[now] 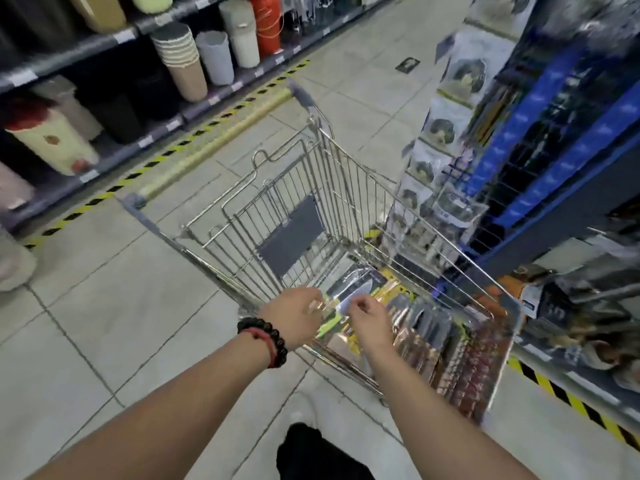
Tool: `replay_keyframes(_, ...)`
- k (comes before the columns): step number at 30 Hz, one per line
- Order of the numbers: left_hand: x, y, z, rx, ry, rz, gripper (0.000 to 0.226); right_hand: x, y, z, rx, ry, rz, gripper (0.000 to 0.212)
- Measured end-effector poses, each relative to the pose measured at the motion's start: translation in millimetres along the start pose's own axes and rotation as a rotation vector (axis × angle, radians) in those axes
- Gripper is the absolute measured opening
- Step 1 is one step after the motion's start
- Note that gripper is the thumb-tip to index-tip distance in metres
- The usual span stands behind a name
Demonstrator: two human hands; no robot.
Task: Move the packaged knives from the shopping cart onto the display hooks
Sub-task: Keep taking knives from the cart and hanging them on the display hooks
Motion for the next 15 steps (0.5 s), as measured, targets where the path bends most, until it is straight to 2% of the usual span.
replay_keyframes(3,4.9,-37.7,19.0,0.049,0.041,-0.025,0.033,16.8,-17.5,-10.8,0.007,0.007,-0.053,0.011)
replay_keyframes(6,13.0,-75.3,23.6,0.125,0.065,-0.027,0.036,20.7,-33.7,-15.6,-0.072,0.038,-0.124,0.016)
replay_keyframes(15,58.8,-203.4,-25.8,0.478,0.072,0.026,0.038,-7.4,-88.4,-45.9,-0.190,0.086,-0.396,0.009)
Point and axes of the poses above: each hand's wrist, its own y-axis away from the middle knuckle, its own z-axis out of the back of the hand, x = y × z, the point moved 5 cm from there along -y, towards the middle knuckle, and after that the axes turned 13 degrees about y, right-handed, at the moved point
